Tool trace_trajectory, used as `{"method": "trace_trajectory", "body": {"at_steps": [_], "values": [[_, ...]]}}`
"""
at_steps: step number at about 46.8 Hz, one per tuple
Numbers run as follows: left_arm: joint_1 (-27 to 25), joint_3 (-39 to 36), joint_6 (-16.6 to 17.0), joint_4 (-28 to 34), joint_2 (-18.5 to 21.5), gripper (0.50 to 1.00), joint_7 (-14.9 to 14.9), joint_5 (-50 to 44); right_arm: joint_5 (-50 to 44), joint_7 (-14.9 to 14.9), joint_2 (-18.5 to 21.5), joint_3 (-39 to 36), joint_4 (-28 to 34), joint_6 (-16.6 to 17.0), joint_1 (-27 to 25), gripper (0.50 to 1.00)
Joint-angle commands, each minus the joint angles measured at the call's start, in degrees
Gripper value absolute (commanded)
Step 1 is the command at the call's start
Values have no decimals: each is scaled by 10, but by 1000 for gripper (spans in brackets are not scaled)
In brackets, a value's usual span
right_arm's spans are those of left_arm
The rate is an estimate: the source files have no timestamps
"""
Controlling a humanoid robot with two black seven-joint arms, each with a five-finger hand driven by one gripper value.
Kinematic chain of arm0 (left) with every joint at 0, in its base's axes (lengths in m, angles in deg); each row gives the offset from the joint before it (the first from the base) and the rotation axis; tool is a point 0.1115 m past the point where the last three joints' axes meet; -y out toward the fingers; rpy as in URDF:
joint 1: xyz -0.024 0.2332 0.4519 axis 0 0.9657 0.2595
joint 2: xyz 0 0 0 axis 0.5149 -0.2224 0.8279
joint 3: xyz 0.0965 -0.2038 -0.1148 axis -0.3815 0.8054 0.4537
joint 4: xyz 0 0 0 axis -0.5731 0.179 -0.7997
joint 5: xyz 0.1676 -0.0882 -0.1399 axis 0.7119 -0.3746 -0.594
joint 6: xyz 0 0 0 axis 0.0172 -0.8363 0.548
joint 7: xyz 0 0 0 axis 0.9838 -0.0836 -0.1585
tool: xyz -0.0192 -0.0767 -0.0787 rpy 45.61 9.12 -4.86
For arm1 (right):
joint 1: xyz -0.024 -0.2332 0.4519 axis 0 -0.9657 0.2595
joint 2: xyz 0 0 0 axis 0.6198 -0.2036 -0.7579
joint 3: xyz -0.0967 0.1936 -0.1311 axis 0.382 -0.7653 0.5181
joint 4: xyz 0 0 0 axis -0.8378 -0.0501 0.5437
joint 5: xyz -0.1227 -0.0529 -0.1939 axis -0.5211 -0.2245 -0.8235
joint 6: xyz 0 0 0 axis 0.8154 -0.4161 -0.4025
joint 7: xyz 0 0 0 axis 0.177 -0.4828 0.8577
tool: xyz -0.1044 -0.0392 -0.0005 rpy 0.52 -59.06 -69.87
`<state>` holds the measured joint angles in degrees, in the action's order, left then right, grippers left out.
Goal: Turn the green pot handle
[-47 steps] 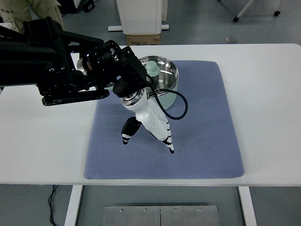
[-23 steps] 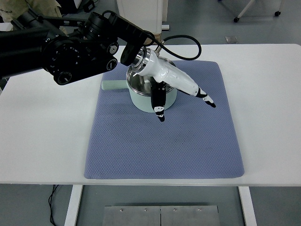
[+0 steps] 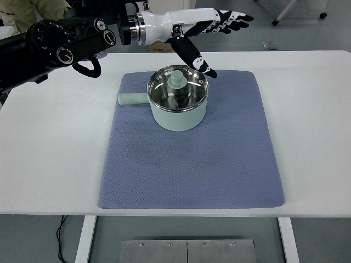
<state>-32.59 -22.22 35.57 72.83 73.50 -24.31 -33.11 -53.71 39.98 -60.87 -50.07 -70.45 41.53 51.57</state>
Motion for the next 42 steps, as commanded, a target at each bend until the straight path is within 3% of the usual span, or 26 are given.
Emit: {"method": "trace_trajectory", "body": {"at_steps": [1,17,28,42], "values": [[12,1,9,-19,1,1000,0,-154,0,0,0,0,1,0,0,1000],[77,0,74,-55,-1,1000,0,-340,0,0,0,0,0,0,0,1000],[110,0,178,-54,-4,1000,0,-445,0,0,0,0,1,0,0,1000],[129,2,242,-50,-11,1000,0,-571,0,0,0,0,1,0,0,1000]]}}
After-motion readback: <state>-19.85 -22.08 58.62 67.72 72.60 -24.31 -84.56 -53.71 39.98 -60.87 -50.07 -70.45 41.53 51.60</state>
